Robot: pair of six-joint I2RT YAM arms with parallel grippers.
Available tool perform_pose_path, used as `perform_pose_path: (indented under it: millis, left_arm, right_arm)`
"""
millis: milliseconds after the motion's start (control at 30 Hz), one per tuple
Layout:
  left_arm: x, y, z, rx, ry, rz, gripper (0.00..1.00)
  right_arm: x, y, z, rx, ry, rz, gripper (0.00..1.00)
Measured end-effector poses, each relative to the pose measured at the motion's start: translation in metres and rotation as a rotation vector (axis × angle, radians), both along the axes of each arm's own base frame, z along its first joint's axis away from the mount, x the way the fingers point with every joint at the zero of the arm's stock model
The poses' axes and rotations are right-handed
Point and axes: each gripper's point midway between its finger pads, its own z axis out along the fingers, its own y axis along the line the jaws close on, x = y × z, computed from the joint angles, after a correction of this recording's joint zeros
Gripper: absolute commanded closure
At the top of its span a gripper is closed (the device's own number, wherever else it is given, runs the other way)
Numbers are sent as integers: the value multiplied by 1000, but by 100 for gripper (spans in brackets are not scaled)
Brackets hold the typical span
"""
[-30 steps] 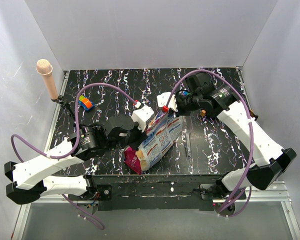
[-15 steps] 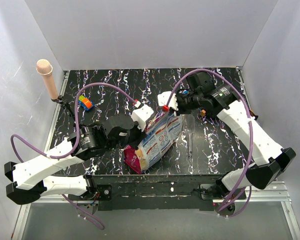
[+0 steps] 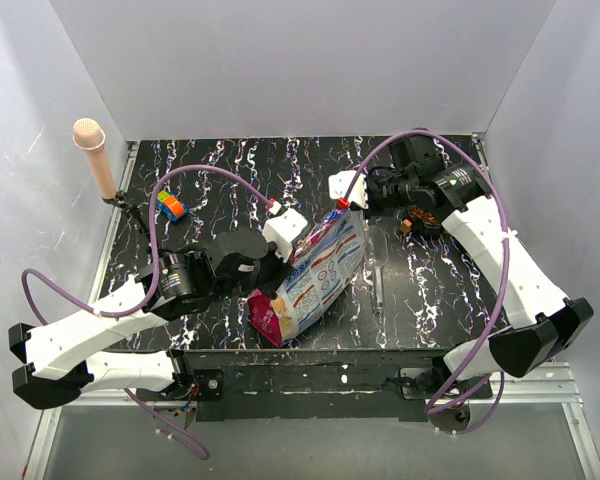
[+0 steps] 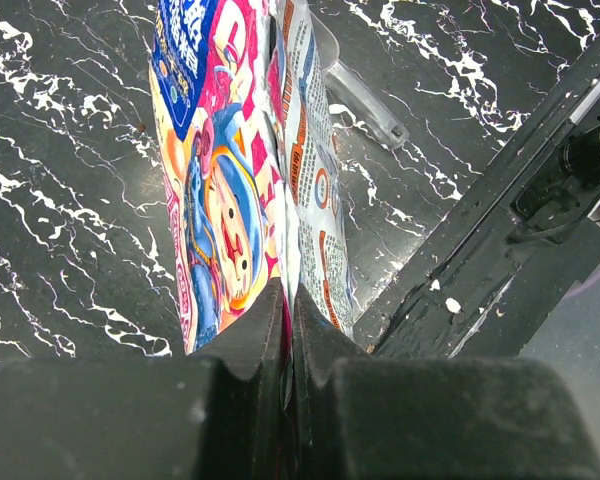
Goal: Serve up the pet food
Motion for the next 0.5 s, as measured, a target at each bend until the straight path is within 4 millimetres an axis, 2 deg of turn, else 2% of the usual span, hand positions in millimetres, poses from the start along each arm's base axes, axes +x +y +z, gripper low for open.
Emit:
perform_pose_path:
  millis: [400,467,500]
  left_arm:
    - [0,0,0,1,-2,0,100]
    - [0,0,0,1,-2,0,100]
    - [0,0,0,1,-3,0,100]
  right_arm:
    - [1,0,1,-3,18,-9,99]
    - [1,0,1,-1,19,-11,88]
    - [1,1,2,0,18,-11,87]
